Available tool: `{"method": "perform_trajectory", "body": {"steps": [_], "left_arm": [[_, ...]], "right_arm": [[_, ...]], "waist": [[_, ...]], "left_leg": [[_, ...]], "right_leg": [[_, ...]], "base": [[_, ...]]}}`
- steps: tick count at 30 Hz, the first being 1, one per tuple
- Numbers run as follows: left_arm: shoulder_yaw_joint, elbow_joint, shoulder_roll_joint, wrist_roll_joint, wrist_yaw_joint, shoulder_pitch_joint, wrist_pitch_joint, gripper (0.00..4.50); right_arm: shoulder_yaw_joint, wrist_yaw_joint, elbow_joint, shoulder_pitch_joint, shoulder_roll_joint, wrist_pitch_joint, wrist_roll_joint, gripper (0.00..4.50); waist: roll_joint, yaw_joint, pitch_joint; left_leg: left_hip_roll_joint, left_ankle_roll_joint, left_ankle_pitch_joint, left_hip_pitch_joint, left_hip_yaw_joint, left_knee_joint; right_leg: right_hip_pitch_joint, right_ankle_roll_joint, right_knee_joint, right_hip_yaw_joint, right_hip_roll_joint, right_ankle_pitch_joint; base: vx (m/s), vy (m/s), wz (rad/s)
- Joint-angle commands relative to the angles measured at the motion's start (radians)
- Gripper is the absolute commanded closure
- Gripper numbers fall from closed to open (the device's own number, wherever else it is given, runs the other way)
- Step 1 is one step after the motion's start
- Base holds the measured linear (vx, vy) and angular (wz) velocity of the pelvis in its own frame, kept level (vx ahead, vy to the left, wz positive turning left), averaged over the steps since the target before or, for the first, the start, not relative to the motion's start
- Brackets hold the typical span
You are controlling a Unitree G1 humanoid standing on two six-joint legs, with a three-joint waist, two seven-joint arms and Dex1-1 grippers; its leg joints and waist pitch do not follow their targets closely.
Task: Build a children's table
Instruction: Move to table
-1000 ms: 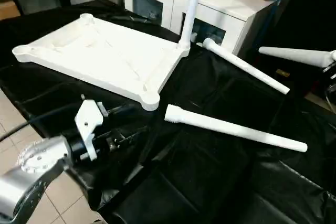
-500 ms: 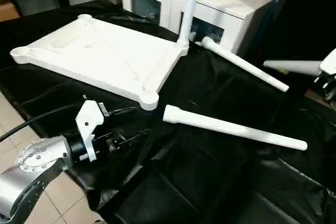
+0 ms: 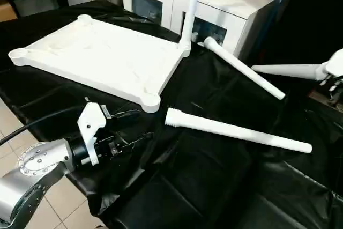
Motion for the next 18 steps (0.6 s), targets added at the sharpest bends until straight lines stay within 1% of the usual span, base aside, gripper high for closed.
{"method": "perform_trajectory", "body": {"steps": [1, 2, 3, 4, 6, 10, 11, 12, 14, 15, 16, 18], "left_arm": [[0.001, -0.025, 0.003, 0.0, 0.0, -0.006, 0.007, 1.06], [0.002, -0.025, 0.003, 0.0, 0.0, -0.005, 0.006, 1.06], [0.002, -0.025, 0.002, 0.0, 0.0, -0.004, 0.007, 1.06], [0.002, -0.025, 0.002, 0.0, 0.0, -0.004, 0.007, 1.06], [0.0, -0.024, 0.002, -0.002, -0.002, -0.004, 0.007, 1.06], [-0.006, -0.02, 0.001, 0.0, -0.005, -0.005, 0.005, 1.06], [-0.008, -0.017, 0.001, 0.001, -0.007, -0.01, 0.003, 1.06], [-0.009, -0.016, 0.0, 0.001, -0.007, -0.012, 0.004, 1.06], [-0.009, -0.016, -0.001, -0.001, -0.007, -0.016, 0.006, 1.06], [-0.009, -0.015, -0.001, -0.001, -0.008, -0.016, 0.005, 1.06], [-0.009, -0.015, -0.001, -0.001, -0.008, -0.016, 0.005, 1.06], [-0.01, -0.018, -0.003, -0.003, -0.008, -0.015, 0.006, 1.06]], "right_arm": [[-0.017, 0.067, -0.031, 0.004, -0.016, -0.01, 0.038, 4.5], [-0.023, 0.075, -0.039, 0.007, -0.019, -0.009, 0.047, 4.5], [-0.031, 0.117, -0.058, 0.019, -0.025, -0.002, 0.072, 4.5], [-0.031, 0.117, -0.058, 0.019, -0.025, -0.002, 0.072, 4.5], [-0.035, 0.169, -0.085, 0.041, -0.033, 0.014, 0.094, 4.5], [-0.045, 0.221, -0.113, 0.076, -0.042, 0.034, 0.116, 4.5], [-0.051, 0.24, -0.124, 0.093, -0.047, 0.036, 0.122, 4.5], [-0.053, 0.245, -0.128, 0.097, -0.049, 0.038, 0.125, 4.5], [-0.06, 0.253, -0.14, 0.109, -0.052, 0.046, 0.137, 4.5], [-0.07, 0.264, -0.154, 0.119, -0.053, 0.054, 0.155, 4.5], [-0.07, 0.264, -0.154, 0.119, -0.053, 0.054, 0.155, 4.5], [-0.096, 0.293, -0.204, 0.151, -0.055, 0.083, 0.199, 4.5]], "waist": [[-0.011, 0.002, -0.051], [-0.011, 0.002, -0.051], [-0.008, 0.002, -0.051], [-0.009, 0.003, -0.051], [-0.01, 0.004, -0.051], [-0.011, 0.006, -0.05], [0.002, 0.007, -0.05], [-0.005, 0.005, -0.051], [-0.006, 0.003, -0.05], [-0.007, 0.003, -0.05], [-0.007, 0.003, -0.049], [-0.008, 0.002, -0.05]], "left_leg": [[0.049, 0.085, -0.266, 0.009, -0.013, -0.071], [0.049, 0.086, -0.268, 0.009, -0.013, -0.071], [0.05, 0.087, -0.273, 0.009, -0.013, -0.071], [0.051, 0.09, -0.272, 0.01, -0.013, -0.071], [0.051, 0.096, -0.267, 0.01, -0.013, -0.071], [0.051, 0.094, -0.273, 0.01, -0.013, -0.072], [0.051, 0.091, -0.275, 0.01, -0.015, -0.073], [0.052, 0.088, -0.285, 0.012, -0.014, -0.073], [0.05, 0.085, -0.296, 0.01, -0.015, -0.073], [0.05, 0.083, -0.3, 0.01, -0.016, -0.074], [0.05, 0.082, -0.303, 0.01, -0.016, -0.074], [0.05, 0.08, -0.307, 0.01, -0.016, -0.074]], "right_leg": [[0.034, -0.269, -0.09, 0.022, -0.047, -0.256], [0.034, -0.27, -0.091, 0.022, -0.047, -0.255], [0.033, -0.271, -0.09, 0.022, -0.047, -0.255], [0.034, -0.271, -0.091, 0.022, -0.047, -0.248], [0.035, -0.275, -0.091, 0.022, -0.047, -0.241], [0.035, -0.271, -0.093, 0.022, -0.049, -0.268], [0.035, -0.271, -0.091, 0.023, -0.049, -0.266], [0.034, -0.269, -0.095, 0.022, -0.047, -0.27], [0.035, -0.265, -0.095, 0.021, -0.048, -0.288], [0.034, -0.26, -0.097, 0.02, -0.049, -0.302], [0.034, -0.256, -0.098, 0.021, -0.049, -0.309], [0.034, -0.246, -0.099, 0.021, -0.048, -0.322]], "base": [[0.0, 0.0, 0.0], [0.0, 0.0, 0.0], [0.0, 0.0, 0.0], [0.0, 0.0, 0.0], [0.0, 0.0, 0.0], [0.0, 0.0, 0.0], [0.0, 0.0, 0.0], [0.0, 0.0, 0.0], [0.0, 0.0, 0.0], [0.0, 0.0, 0.0], [0.0, 0.0, 0.0], [0.0, 0.0, 0.0]]}}
